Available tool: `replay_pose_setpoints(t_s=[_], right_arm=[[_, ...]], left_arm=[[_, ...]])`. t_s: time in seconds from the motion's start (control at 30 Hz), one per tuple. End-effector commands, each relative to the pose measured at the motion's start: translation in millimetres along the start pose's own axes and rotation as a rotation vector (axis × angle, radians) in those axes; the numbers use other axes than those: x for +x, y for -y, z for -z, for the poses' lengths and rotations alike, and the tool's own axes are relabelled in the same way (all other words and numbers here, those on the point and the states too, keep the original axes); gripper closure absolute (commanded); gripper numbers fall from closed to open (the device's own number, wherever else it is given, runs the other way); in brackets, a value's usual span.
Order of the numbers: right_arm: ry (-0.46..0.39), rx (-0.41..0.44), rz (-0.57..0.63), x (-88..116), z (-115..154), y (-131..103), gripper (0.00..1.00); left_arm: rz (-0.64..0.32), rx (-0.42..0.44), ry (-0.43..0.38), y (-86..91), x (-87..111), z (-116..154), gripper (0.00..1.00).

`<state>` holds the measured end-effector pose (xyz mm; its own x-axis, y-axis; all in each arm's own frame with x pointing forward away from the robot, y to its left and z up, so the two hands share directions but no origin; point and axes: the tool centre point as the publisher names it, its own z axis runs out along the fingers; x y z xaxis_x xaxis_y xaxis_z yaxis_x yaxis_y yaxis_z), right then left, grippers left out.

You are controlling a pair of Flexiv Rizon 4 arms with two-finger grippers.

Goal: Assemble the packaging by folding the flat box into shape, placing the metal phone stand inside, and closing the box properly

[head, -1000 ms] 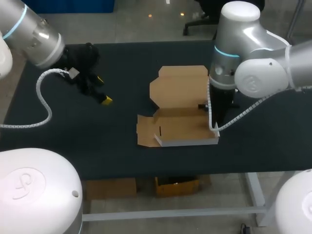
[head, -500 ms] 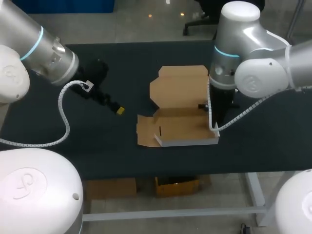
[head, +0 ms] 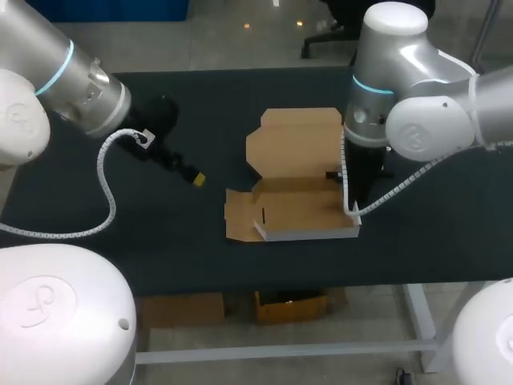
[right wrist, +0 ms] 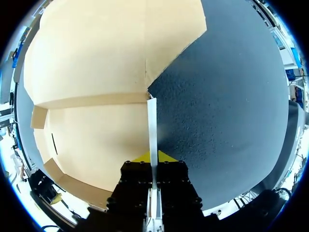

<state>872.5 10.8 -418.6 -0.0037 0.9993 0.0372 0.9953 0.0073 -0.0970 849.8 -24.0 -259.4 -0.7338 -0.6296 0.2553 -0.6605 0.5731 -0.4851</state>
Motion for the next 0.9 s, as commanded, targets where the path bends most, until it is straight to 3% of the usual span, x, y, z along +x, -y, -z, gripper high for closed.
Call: replay_pose_setpoints(t_s=[0.03,0.07,0.17,0.2,0.33,0.47,0.6,0.9], right_arm=[[-0.001,0.004,0.001,-0.1,0.3,-1.3,1.0],[-0.001,0.004,0.001,-0.1,0.3,-1.3,1.0],[-0.001,0.004,0.001,-0.1,0.3,-1.3,1.0],[-0.001,0.004,0.001,-0.1,0.3,-1.3,1.0],[-0.001,0.004,0.001,-0.1,0.3,-1.3,1.0],[-0.001,0.004,0.001,-0.1,0.3,-1.3,1.0],[-0.001,0.004,0.001,-0.1,0.3,-1.3,1.0],[-0.001,0.004,0.001,-0.1,0.3,-1.3,1.0]], left_arm=[[0.174,0.072,0.005,3.3,-2.7,-5.2,0.0],[0.251,0.076,0.025,3.5,-1.9,-7.0,0.0],[0.363,0.096,0.067,3.0,3.8,-15.6,0.0],[0.355,0.098,0.041,2.9,5.3,-18.7,0.0],[0.485,0.096,0.062,2.0,10.4,-33.6,0.0],[0.53,0.09,0.0,-1.5,13.3,-45.8,0.0],[0.615,0.111,-0.002,-6.1,16.7,-57.4,0.0],[0.709,0.121,-0.041,-11.2,21.3,-78.6,0.0]])
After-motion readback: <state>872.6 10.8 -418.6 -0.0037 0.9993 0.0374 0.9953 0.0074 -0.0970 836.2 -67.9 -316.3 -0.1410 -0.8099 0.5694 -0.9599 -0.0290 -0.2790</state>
